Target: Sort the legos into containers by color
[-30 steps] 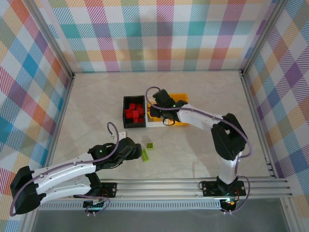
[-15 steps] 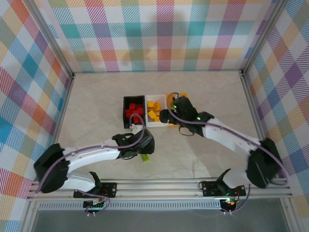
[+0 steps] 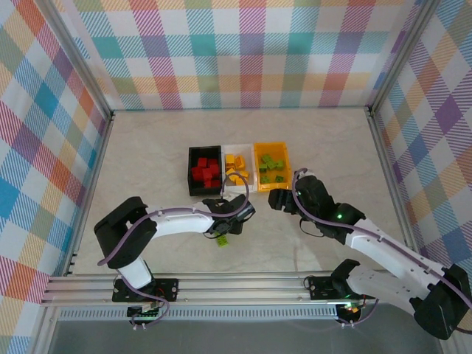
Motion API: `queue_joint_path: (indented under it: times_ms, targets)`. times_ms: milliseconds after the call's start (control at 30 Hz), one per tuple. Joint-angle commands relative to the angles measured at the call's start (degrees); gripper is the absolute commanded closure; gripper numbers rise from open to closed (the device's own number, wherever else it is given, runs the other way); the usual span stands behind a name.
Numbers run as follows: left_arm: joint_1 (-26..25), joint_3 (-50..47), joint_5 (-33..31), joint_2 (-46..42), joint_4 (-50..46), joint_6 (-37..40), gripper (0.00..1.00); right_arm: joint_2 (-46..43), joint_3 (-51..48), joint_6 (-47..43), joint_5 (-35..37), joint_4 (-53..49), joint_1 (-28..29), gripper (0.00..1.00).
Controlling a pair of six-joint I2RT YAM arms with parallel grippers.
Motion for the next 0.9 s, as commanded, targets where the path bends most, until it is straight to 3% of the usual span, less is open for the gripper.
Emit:
queue_joint_path:
  times_ms: [0, 133, 267, 467, 867]
  targets:
    - [-1.3, -0.9, -0.2, 0.8, -0.8, -0.3, 0.51, -1.3, -1.4, 1.3, 1.6, -1.2, 0.1, 0.14]
    - [-1.8, -0.4, -0.2, 0.6, -0.6, -0.5, 0.69, -2.5, -2.4, 1.8, 2.1, -1.8, 0.1, 0.14]
    - [-2.4, 2.0, 0.0, 0.1, -1.2, -0.5, 0.80, -4.2, -3.6, 2.9, 3.2, -3.5, 0.1, 0.14]
    - [-1.2, 14.7, -0.3, 1.0, -2.7, 3.0, 0.81, -8.6, -8.1, 5.3, 3.2, -3.7, 0.1, 0.14]
    - [7.3, 49.7, 1.7, 24.4, -7.8, 8.2, 0.80, -7.6, -12.7, 5.2, -0.4, -0.1, 0.1, 0.15]
